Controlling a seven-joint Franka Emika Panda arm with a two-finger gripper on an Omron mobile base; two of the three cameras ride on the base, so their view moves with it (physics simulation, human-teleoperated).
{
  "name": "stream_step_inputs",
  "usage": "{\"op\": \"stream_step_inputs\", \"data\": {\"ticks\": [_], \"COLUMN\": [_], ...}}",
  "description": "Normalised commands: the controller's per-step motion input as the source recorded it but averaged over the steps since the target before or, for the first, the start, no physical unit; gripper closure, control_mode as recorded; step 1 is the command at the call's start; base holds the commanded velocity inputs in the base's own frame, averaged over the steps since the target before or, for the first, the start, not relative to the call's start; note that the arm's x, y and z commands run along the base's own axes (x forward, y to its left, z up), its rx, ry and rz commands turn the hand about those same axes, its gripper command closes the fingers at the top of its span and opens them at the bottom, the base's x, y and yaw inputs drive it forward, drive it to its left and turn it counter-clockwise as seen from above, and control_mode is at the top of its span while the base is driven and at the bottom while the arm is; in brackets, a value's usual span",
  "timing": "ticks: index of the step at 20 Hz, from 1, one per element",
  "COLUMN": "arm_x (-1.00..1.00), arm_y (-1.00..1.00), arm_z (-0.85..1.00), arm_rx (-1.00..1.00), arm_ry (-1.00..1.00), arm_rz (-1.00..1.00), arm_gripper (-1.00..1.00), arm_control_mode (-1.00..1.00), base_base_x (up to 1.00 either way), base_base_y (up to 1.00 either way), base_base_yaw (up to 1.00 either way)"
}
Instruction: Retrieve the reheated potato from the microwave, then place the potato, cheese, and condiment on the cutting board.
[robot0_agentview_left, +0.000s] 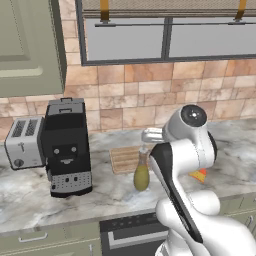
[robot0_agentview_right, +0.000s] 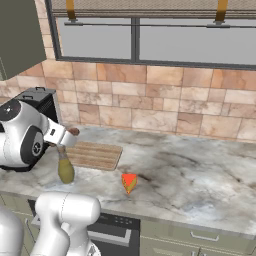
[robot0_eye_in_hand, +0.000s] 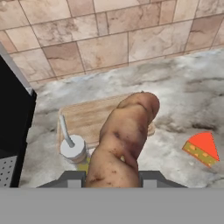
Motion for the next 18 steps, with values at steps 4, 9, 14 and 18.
{"op": "stream_step_inputs", "data": {"ticks": [4,9,14,18], "arm_x": [0.00,0.05,0.11,0.13], "arm_y": [-0.30,-0.35,-0.28,-0.22], "arm_z": [0.00,0.00,-0.06,-0.08], "arm_rx": [0.11,0.14,0.05,0.01], "arm_ry": [0.00,0.00,-0.01,-0.01], "arm_rz": [0.10,0.12,0.15,0.14], "arm_gripper": [1.00,1.00,1.00,1.00], "arm_control_mode": [-1.00,-1.00,-1.00,-1.00], "base_base_x": [0.00,0.00,0.00,0.00], "base_base_y": [0.00,0.00,0.00,0.00], "base_base_yaw": [0.00,0.00,0.00,0.00]}}
